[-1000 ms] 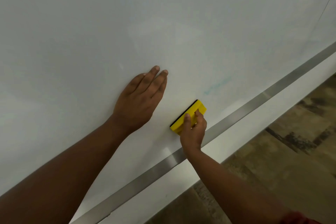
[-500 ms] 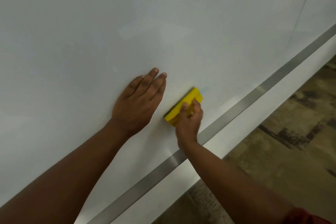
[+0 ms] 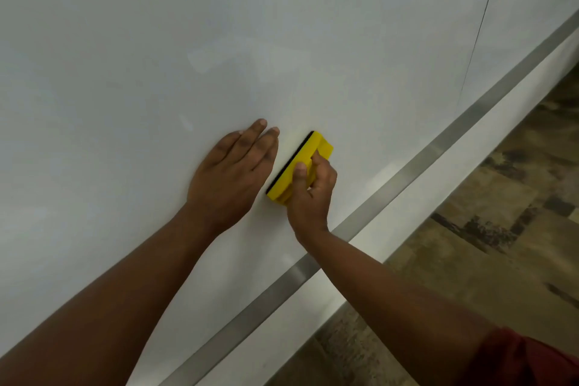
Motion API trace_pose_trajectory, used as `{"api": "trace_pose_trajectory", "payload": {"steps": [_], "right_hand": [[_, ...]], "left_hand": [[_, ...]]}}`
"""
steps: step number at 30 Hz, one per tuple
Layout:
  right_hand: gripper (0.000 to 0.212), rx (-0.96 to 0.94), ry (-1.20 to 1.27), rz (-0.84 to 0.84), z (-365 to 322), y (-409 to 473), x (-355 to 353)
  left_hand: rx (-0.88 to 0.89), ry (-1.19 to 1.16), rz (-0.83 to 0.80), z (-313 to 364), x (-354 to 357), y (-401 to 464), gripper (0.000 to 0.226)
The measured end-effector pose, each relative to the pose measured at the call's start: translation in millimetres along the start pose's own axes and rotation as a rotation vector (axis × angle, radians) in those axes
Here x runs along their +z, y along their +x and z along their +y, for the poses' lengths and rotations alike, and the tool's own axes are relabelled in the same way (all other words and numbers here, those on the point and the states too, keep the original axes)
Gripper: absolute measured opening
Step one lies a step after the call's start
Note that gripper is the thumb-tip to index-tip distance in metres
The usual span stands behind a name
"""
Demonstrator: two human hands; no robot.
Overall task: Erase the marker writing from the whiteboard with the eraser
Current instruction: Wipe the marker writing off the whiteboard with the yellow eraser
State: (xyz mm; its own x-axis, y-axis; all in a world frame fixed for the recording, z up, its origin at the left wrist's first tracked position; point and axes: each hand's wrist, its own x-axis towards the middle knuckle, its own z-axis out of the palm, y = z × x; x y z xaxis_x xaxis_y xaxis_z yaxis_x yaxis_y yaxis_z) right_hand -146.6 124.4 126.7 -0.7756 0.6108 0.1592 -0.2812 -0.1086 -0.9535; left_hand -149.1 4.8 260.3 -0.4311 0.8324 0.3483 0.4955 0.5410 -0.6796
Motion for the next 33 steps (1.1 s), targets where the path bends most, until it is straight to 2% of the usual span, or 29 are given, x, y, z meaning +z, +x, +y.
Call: {"api": "trace_pose_trajectory", "payload": {"steps": [3, 4, 6, 7, 8, 9, 11, 13, 14, 16, 18, 19, 22, 24, 28, 33], "right_hand": [[0.044, -0.069, -0.135, 0.004, 21, 14, -18], [0.043, 0.027, -0.173, 0.047, 29, 20, -29], [0.044, 0.363, -0.2, 0.154, 39, 35, -49], [0.043, 0.471, -0.205, 0.172, 38, 42, -53], [0.043, 0.46, -0.179, 0.157, 31, 47, -50], [0.044, 0.364, -0.131, 0.111, 21, 50, -44], [0.05, 0.081, -0.079, -0.012, 2, 45, -27], [0.051, -0.114, -0.127, -0.111, -4, 36, -25], [0.048, -0.152, -0.166, -0.115, 3, 37, -30], [0.044, -0.055, -0.212, -0.057, 16, 44, -45], [0.046, 0.216, -0.205, 0.028, 14, 49, -54], [0.046, 0.264, -0.195, 0.045, 6, 50, -51], [0.047, -0.012, -0.136, -0.02, -44, 51, -25], [0.051, -0.201, -0.148, -0.074, -90, 53, -6], [0.052, -0.511, -0.273, -0.198, -157, 49, 17], [0.052, -0.867, -0.438, -0.393, -199, 33, 35]], "left_hand": [[0.027, -0.068, 0.001, 0, -3, 18, 0.07], [0.037, -0.08, -0.006, 0, -5, 22, 0.07], [0.058, -0.087, -0.011, -2, -6, 26, 0.067], [0.066, -0.089, -0.025, -2, -8, 27, 0.066], [0.065, -0.092, -0.046, -1, -9, 27, 0.066], [0.057, -0.091, -0.064, 0, -9, 27, 0.067], [0.052, -0.079, -0.084, 0, -7, 30, 0.068], [0.063, -0.064, -0.1, 1, -8, 31, 0.068], [0.07, -0.061, -0.102, 2, -9, 31, 0.069], [0.077, -0.044, -0.107, 0, -11, 29, 0.069], [0.079, -0.018, -0.093, -5, -14, 28, 0.069], [0.078, -0.009, -0.083, -8, -17, 28, 0.071], [0.052, 0.019, -0.042, -22, -26, 30, 0.075], [0.008, 0.033, -0.012, -37, -38, 32, 0.066], [-0.13, 0.032, 0.125, -71, -67, 32, 0.061], [-0.299, 0.024, 0.289, -113, -104, 24, 0.054]]}}
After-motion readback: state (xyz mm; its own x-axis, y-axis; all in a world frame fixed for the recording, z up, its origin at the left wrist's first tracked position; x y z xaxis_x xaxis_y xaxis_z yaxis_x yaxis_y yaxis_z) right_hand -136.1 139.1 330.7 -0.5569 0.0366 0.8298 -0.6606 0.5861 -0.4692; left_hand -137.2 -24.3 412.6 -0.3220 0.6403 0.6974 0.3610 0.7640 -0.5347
